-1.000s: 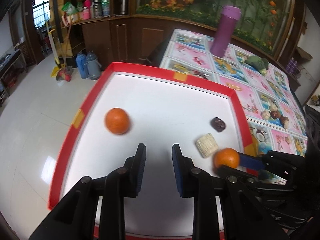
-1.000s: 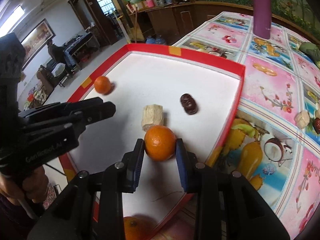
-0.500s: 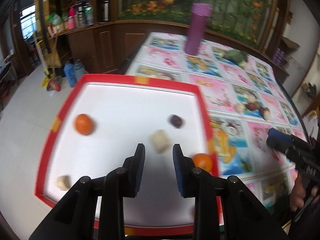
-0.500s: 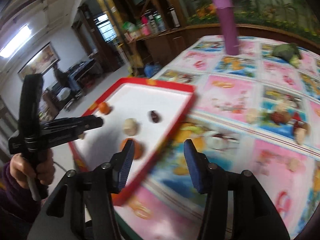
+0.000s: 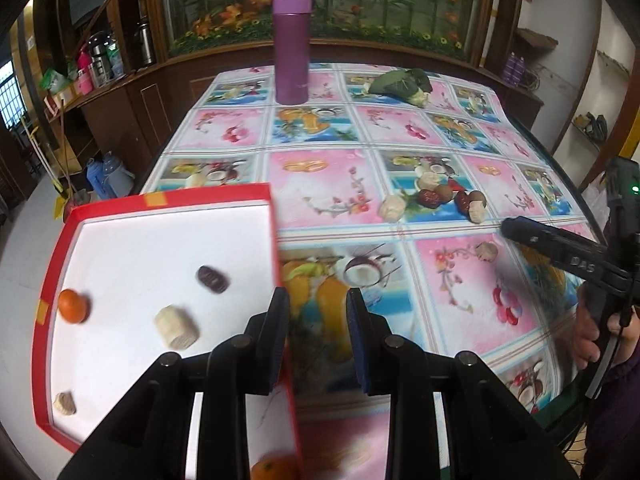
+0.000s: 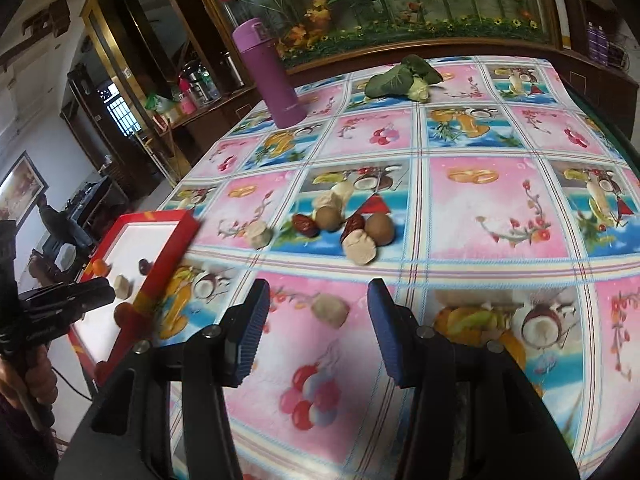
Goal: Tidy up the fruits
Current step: 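Move both open tools back toward the fruit pile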
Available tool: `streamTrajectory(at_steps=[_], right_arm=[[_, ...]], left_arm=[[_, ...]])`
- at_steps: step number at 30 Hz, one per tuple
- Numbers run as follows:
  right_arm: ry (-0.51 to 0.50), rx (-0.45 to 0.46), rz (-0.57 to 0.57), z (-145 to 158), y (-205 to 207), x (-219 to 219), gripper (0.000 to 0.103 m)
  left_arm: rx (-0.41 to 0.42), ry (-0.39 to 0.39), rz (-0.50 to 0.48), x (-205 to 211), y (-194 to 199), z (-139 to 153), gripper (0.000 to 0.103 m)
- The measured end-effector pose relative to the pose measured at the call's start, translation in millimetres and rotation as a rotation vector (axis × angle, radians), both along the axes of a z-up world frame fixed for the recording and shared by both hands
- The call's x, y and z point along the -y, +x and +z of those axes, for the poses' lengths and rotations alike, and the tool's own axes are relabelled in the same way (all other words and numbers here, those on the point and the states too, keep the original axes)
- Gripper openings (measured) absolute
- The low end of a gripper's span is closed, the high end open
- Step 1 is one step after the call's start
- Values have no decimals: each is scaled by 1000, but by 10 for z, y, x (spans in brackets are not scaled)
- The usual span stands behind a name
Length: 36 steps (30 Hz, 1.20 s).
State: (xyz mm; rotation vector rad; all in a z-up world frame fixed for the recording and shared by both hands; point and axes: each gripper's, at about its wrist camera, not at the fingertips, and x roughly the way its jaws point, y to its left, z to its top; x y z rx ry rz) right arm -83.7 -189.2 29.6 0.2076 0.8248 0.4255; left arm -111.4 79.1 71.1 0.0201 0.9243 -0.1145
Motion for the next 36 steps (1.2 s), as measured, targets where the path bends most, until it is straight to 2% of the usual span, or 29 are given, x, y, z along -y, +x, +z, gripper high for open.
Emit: streamTrajectory(at_steps=[5,10,18,19,21,24,25,27,29,32,36], right_arm=[[-43,-23,-13,-93,221,-77,53],[4,-83,17,-187,405,-107,51],[-34,-106,-1,-257,552,-164,51],[-42,-104,-9,-263,562,-148,49],[-80,-90,-70,-259,574,-63,49],[-34,-86,-174,-228,607,190,49],[-70,-64,-226,-206,588,245,49],[-100,-41,-255,-171,562,268,48],[-24,-27,-184,-112,516,232,49],[-30,17,-58,-35,431,-26,49],[-18,-42,56,-135,445,-283,45]], left_arm=[[-14,11,-22,150,125,-32,29],[-22,10,-35,238,219,-55,29],[-41,5,-46,301,319,-108,29],[-42,6,-46,304,326,-110,29],[-43,6,-46,304,345,-121,29],[-54,6,-46,318,378,-155,29],[-56,4,-48,325,384,-164,29],[-60,4,-56,352,403,-180,29],[-62,9,-61,374,425,-187,29],[-59,17,-65,402,458,-180,29],[-45,28,-75,450,535,-170,29]])
